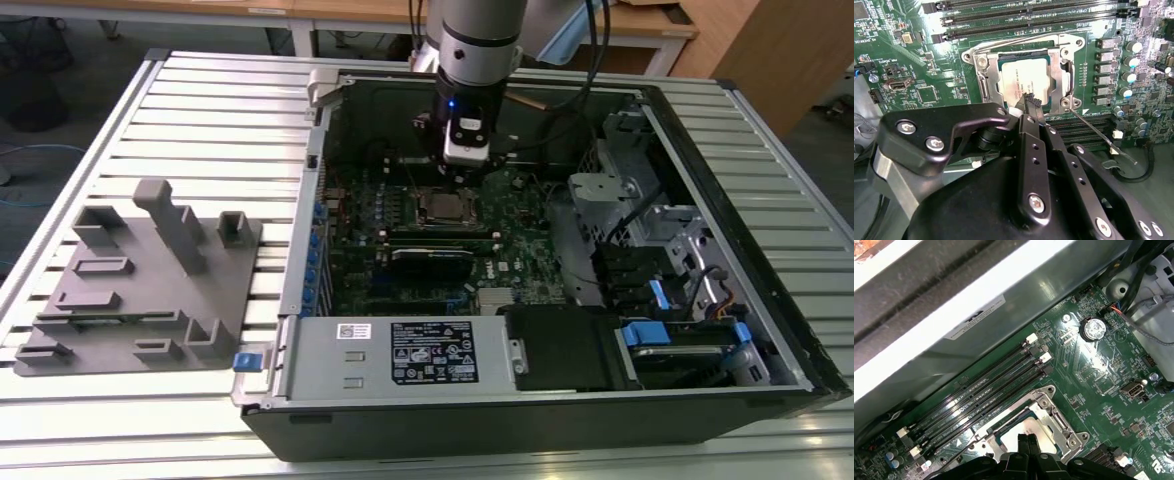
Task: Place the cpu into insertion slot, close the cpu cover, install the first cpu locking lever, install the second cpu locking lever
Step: 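Close the cpu cover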
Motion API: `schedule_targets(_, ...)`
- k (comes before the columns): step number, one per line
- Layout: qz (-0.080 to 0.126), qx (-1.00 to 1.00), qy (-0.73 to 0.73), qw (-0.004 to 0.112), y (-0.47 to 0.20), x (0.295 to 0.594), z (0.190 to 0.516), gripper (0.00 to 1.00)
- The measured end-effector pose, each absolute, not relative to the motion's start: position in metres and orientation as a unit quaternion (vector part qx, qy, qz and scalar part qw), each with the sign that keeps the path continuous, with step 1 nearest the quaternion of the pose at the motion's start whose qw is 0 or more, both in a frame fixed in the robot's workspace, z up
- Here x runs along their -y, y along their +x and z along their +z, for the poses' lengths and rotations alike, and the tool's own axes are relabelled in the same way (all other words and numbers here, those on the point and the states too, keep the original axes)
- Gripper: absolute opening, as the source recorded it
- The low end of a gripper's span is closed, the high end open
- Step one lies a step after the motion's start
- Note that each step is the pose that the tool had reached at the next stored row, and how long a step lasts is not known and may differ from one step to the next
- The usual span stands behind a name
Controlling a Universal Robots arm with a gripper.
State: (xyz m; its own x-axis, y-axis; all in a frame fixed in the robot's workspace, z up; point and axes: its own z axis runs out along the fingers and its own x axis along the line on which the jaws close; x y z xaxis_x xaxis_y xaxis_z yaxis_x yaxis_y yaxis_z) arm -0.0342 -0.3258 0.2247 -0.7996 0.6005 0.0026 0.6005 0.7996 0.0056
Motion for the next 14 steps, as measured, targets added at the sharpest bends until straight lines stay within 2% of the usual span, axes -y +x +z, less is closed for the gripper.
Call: schedule_targets(14, -0.003, 0.951, -0.308, 0.000, -0.0342, 0.3258, 0.2247, 0.11)
